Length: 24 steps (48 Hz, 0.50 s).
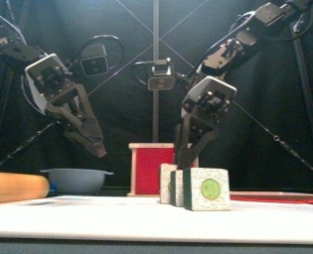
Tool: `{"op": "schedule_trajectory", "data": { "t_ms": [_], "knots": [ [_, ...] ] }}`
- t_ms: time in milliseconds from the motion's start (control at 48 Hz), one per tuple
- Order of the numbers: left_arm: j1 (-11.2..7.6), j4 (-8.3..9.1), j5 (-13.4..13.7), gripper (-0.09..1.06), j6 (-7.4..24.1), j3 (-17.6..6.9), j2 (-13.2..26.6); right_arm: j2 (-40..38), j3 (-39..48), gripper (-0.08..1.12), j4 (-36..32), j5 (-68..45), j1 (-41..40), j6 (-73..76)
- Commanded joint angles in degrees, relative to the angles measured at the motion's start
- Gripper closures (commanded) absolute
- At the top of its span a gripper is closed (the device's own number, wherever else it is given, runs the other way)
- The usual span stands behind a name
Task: Place sushi on board then cut the sushi with the knife then place the pieces on the plate
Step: Place the 4 sushi pieces on the plate
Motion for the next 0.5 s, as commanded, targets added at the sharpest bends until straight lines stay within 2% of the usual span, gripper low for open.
{"op": "schedule_trajectory", "data": {
  "t_ms": [21,500],
  "knots": [
    [0.09,0.0,-0.4,0.06,0.1,-0.6,-0.7,-4.6,-0.6,0.5,0.1,2.1,-1.6,0.2],
    [0.44,-0.09,-0.2,0.06,0.1,-0.5,-1.0,-17.2,5.5,0.5,0.8,9.2,-6.9,0.4]
  ]
}}
